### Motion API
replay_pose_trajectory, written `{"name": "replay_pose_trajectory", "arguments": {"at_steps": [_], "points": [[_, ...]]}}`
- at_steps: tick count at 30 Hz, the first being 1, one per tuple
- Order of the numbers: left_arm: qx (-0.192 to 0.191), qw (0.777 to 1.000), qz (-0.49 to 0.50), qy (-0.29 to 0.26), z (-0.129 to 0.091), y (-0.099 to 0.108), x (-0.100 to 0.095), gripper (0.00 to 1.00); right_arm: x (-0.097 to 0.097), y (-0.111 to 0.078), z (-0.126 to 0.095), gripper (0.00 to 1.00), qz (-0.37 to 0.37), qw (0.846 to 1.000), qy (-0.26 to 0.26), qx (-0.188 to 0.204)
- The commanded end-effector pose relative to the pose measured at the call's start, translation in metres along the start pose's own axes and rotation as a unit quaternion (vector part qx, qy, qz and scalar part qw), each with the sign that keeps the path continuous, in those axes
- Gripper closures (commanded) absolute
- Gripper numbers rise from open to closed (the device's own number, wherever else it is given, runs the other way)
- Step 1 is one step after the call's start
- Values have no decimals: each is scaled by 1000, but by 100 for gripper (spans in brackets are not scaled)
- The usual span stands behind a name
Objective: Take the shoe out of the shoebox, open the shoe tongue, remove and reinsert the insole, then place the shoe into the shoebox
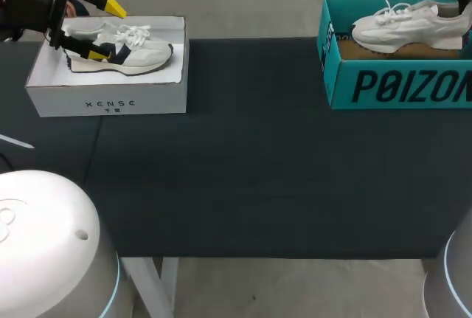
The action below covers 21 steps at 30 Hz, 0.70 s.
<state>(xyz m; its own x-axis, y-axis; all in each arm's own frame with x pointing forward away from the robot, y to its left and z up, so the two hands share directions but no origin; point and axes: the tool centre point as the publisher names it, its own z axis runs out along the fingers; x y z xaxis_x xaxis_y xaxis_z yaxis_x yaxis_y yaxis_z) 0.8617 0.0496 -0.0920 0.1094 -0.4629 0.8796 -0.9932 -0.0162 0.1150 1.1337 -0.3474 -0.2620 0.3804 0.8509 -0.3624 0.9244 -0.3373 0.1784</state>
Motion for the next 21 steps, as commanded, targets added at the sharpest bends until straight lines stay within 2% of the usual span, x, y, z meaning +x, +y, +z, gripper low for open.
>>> {"name": "replay_pose_trajectory", "arguments": {"at_steps": [1, 7, 11, 21], "points": [[-1, 1000, 0, -1, 0, -1, 0, 0, 1, 2, 14, 100, -6, 1000, 2, 2], [-1, 1000, 0, -1, 0, -1, 0, 0, 4, -5, 29, 100, -17, 1000, 1, 6], [-1, 1000, 0, -1, 0, -1, 0, 0, 5, -13, 35, 100, -17, 1000, -6, -1], [-1, 1000, 0, -1, 0, -1, 0, 0, 8, -26, 47, 100, -18, 1000, 1, 12]]}}
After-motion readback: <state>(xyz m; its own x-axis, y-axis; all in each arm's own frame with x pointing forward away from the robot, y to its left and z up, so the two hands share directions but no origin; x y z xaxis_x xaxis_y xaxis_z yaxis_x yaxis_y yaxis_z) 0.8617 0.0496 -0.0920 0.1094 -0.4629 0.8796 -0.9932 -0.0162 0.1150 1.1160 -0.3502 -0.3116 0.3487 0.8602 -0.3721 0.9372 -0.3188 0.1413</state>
